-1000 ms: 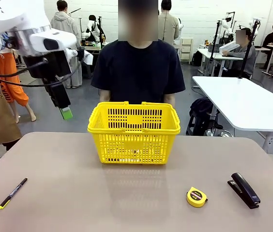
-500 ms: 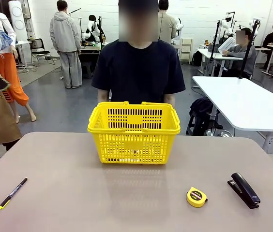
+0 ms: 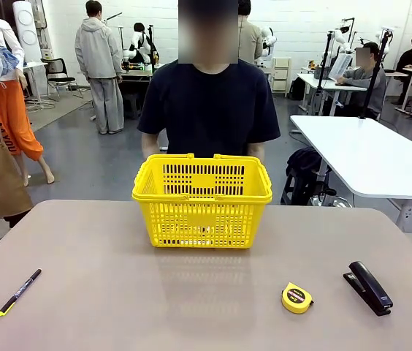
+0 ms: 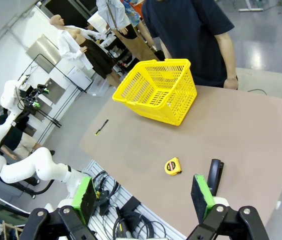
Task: Place the items the person wants into the basket.
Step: Pick up the item the person points to and place it in the Market Basket.
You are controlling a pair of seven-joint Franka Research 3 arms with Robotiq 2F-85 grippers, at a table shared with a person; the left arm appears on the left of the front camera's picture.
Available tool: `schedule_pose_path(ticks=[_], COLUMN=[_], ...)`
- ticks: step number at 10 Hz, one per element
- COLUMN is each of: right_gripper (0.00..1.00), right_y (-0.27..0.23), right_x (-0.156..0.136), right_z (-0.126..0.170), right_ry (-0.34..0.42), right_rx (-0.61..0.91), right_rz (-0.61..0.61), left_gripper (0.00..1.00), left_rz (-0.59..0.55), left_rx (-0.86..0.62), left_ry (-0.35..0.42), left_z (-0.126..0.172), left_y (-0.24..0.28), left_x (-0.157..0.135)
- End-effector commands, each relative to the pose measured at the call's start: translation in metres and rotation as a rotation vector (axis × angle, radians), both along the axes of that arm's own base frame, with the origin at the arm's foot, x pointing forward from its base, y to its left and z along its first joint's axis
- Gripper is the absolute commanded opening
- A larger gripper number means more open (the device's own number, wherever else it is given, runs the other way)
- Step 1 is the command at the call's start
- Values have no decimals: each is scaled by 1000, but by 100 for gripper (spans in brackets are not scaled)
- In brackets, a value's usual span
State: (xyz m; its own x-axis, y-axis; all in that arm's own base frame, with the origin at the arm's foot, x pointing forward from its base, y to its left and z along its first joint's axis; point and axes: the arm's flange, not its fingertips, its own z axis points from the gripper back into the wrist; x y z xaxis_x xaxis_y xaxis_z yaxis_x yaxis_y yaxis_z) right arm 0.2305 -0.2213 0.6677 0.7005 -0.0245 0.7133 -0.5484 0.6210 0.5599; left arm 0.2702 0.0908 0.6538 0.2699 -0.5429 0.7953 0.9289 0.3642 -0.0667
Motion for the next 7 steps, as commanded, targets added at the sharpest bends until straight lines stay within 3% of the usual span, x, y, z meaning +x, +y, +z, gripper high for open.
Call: schedule_pose_path(ticks=[1,7], right_gripper=[100,100], right_y=[1,1], right_x=[1,1], right_z=[2,2], right_ry=[-26,-26], right_rx=[20,20], right_rz=[12,12], left_gripper=[100,100], left_rz=[16,50], left_rx=[-35,-11], left_ry=[-32,-17], left_z=[-9,-1], left_y=[7,11], left_x=[-11,-8])
